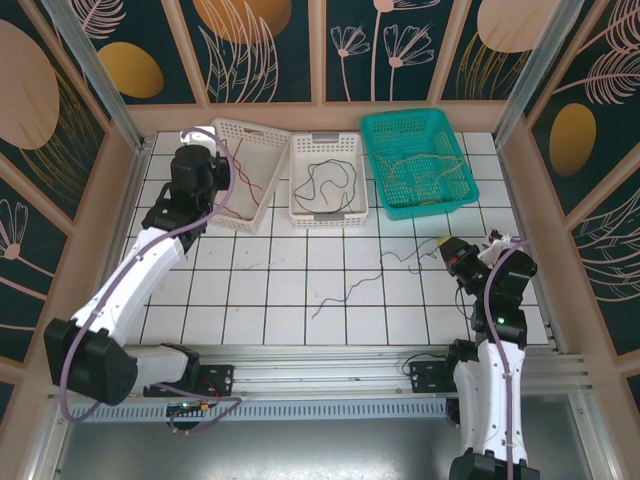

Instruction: Untangle the cables

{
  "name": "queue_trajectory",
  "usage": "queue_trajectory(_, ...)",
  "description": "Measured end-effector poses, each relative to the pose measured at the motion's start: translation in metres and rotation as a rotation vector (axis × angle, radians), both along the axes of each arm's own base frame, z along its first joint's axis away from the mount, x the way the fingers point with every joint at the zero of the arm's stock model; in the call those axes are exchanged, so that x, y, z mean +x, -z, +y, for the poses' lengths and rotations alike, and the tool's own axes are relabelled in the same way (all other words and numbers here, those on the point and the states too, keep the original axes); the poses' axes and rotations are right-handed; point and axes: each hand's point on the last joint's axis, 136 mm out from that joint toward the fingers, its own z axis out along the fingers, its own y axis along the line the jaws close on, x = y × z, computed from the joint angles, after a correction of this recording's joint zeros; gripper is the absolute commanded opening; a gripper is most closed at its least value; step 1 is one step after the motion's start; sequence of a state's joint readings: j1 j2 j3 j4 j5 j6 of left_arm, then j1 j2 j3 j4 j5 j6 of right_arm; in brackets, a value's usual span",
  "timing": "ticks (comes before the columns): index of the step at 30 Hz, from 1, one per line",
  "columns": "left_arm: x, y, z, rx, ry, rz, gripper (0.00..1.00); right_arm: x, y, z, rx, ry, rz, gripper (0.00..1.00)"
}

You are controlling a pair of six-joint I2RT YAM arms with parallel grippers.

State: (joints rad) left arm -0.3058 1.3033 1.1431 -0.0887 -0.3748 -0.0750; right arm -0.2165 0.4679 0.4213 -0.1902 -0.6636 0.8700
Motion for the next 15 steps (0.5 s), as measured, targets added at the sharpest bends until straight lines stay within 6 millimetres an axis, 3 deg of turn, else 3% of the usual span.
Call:
queue_trajectory(9,0.064,0.049,0.032,-0.101,-0.079,0.049,0.00,-0.011,-0.041,0.032,-0.027,-0.167,-0.158,0.00)
queue_trajectory(15,0.089,0.098,0.023,-0.149,-0.065,0.123,0.00,-0.022,-0.067,0.049,-0.032,-0.257,-0.240,0.00)
